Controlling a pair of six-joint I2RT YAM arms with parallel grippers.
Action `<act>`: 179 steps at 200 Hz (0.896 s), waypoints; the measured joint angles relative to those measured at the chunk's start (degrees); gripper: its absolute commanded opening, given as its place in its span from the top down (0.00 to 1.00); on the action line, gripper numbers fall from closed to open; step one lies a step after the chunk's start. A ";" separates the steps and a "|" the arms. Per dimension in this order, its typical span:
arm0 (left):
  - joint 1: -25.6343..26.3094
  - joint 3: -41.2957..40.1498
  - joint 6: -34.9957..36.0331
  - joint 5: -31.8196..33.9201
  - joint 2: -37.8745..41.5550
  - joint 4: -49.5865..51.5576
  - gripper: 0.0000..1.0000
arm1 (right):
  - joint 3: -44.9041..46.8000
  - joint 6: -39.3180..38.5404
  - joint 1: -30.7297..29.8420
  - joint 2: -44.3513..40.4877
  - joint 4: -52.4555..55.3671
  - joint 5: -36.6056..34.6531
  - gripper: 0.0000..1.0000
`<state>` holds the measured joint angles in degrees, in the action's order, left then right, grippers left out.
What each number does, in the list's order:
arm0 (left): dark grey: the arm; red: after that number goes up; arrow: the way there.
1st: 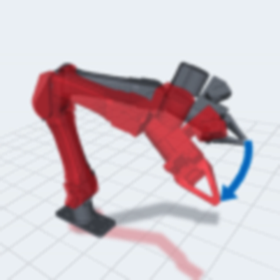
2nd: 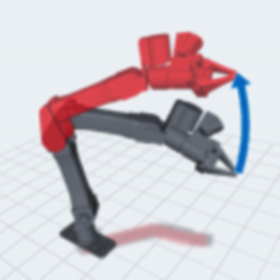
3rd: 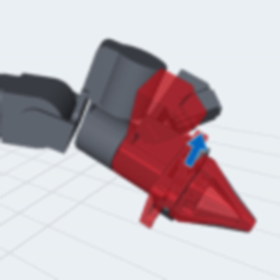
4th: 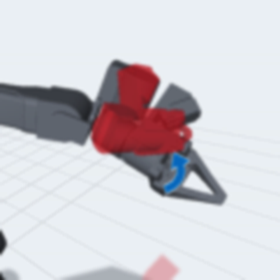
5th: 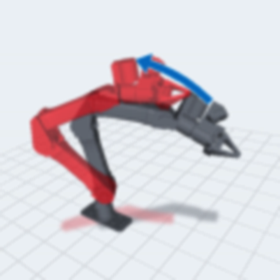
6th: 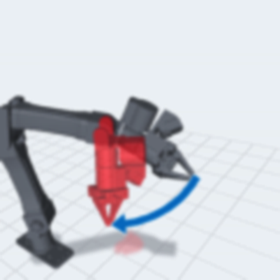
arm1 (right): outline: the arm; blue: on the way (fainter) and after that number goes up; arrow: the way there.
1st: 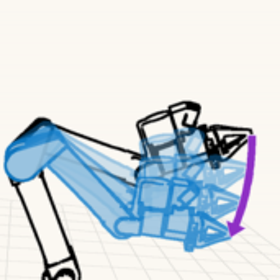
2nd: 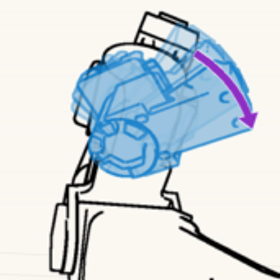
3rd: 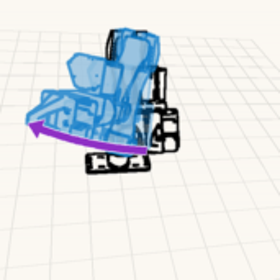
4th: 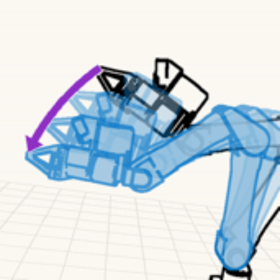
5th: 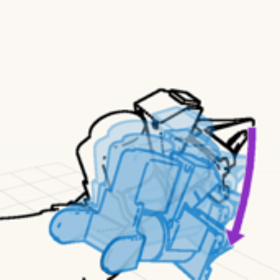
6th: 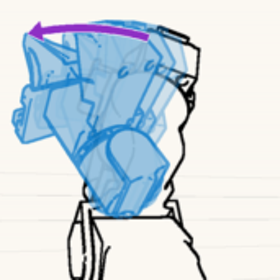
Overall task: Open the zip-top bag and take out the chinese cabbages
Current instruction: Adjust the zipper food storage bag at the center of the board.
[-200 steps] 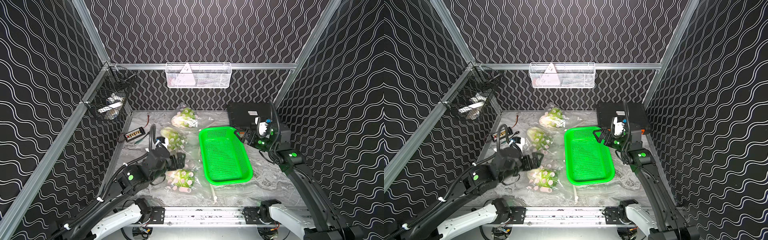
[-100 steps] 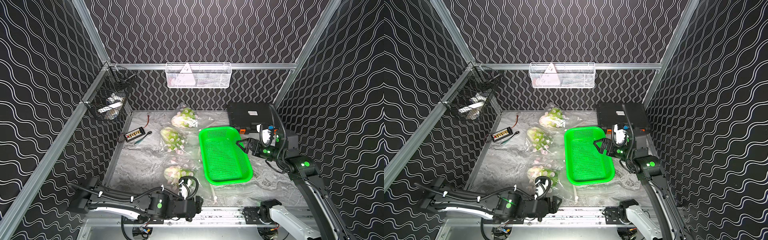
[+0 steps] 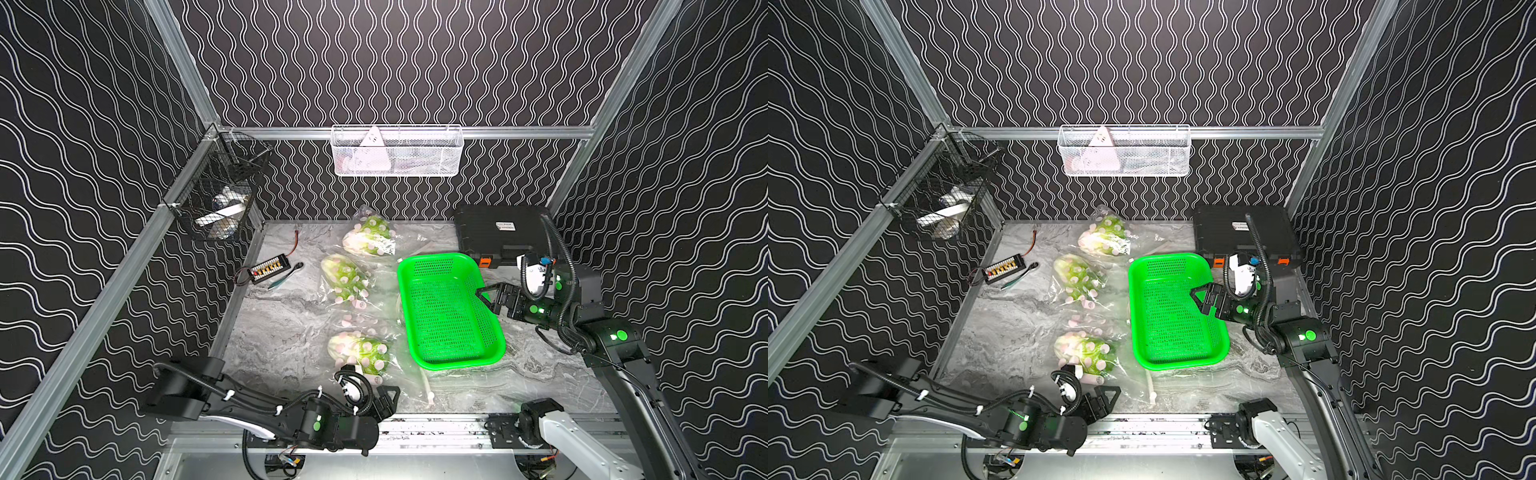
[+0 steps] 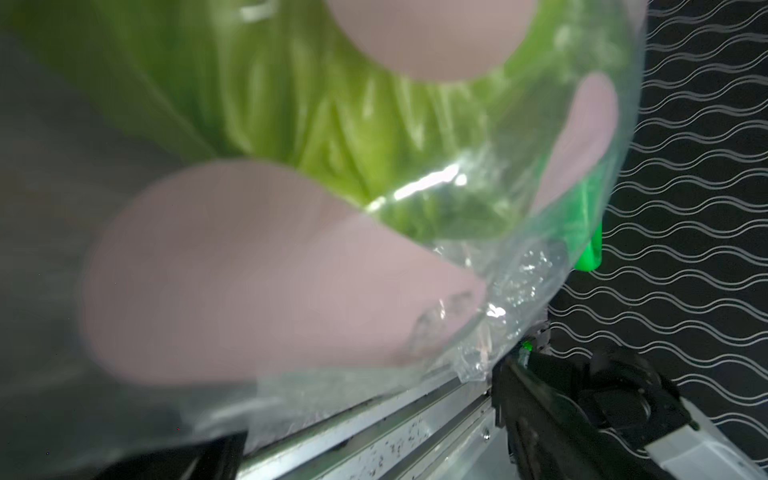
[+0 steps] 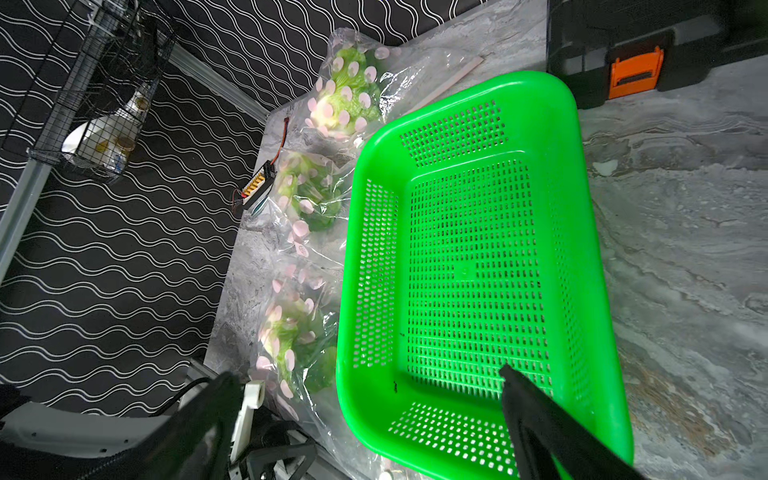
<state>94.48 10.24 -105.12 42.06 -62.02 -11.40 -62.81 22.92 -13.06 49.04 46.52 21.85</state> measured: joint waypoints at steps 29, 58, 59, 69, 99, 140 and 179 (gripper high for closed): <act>-1.51 -0.42 -1.07 0.96 -8.00 -12.28 0.16 | 0.87 -0.13 -1.09 0.57 0.07 -1.31 0.01; -4.87 -0.81 -1.44 0.85 -17.35 -26.18 0.29 | 1.60 -0.48 -2.64 1.14 0.11 -2.14 0.02; -4.98 -0.83 -1.44 0.83 -17.59 -26.60 0.30 | 1.62 -0.48 -2.67 1.16 0.11 -2.21 0.02; -6.67 -0.96 -1.44 0.22 -20.87 -31.28 0.43 | 1.70 -0.72 -3.28 1.40 0.17 -2.93 0.02; -10.23 -1.66 -1.38 -1.77 -27.98 -40.92 0.93 | 1.70 -1.33 -4.98 1.97 0.22 -4.44 0.02; -15.93 -3.34 0.22 -7.15 -23.93 -43.12 1.00 | 1.81 -2.36 -7.04 2.08 0.24 -5.51 0.03; -18.71 8.87 6.84 -7.82 7.17 -2.40 1.00 | 3.52 -3.52 -9.35 2.95 -1.99 -5.44 0.08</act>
<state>75.77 19.11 -98.28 34.24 -54.85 -13.80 -59.29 19.40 -22.41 51.99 44.53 16.40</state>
